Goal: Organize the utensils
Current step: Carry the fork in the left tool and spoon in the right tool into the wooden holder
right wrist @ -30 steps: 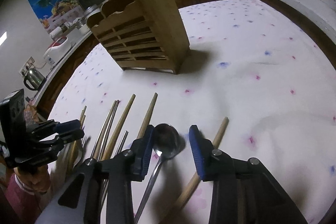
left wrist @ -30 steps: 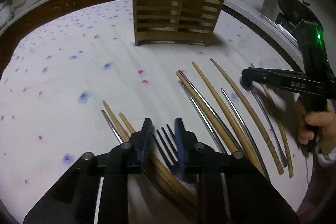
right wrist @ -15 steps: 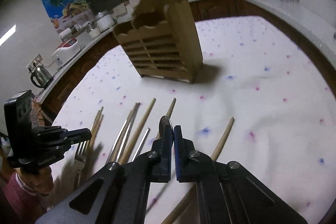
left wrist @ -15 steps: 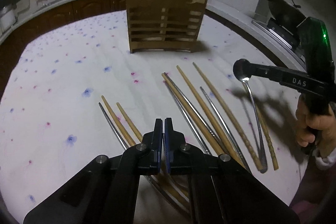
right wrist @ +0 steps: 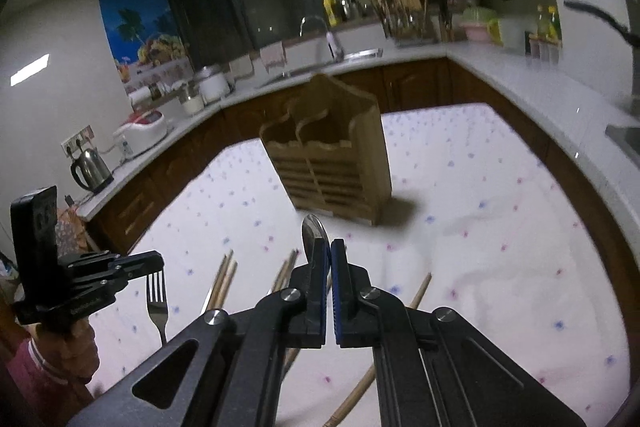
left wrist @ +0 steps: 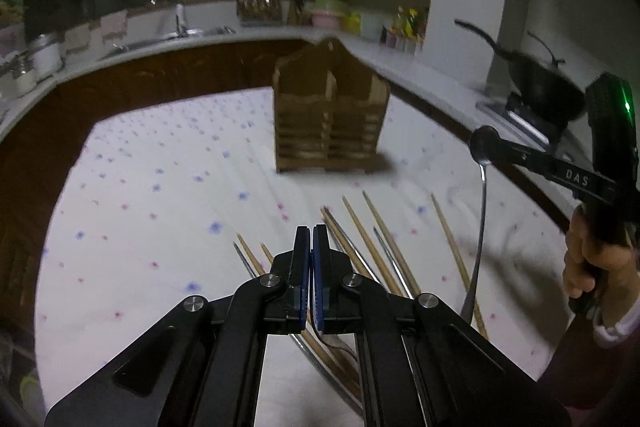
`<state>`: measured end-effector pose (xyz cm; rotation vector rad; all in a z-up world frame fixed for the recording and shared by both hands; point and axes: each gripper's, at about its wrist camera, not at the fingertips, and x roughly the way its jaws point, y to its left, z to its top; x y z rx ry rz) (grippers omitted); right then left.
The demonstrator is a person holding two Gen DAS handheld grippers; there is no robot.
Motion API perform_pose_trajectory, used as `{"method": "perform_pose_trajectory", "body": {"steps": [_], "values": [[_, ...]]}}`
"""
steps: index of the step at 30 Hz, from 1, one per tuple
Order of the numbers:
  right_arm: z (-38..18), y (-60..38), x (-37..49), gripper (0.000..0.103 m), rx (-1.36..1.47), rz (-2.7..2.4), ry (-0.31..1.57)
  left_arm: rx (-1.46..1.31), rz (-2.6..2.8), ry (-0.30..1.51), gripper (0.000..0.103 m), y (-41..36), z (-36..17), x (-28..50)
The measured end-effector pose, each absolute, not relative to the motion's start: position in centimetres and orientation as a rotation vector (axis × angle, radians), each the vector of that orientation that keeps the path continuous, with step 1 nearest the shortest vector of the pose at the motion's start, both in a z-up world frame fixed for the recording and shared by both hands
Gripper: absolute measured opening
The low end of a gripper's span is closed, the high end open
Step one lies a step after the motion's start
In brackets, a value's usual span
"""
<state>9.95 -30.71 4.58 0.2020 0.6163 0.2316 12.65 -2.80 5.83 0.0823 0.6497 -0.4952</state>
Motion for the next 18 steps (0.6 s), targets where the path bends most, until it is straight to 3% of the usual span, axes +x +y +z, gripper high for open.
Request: {"method": "perform_pose_trajectory", "body": {"steps": [18], "values": [[8.7,-30.2,9.6,0.002,0.143,0.173,0.445,-0.024,-0.411,0.527,0.001,-0.1,10.5,14.1]]}}
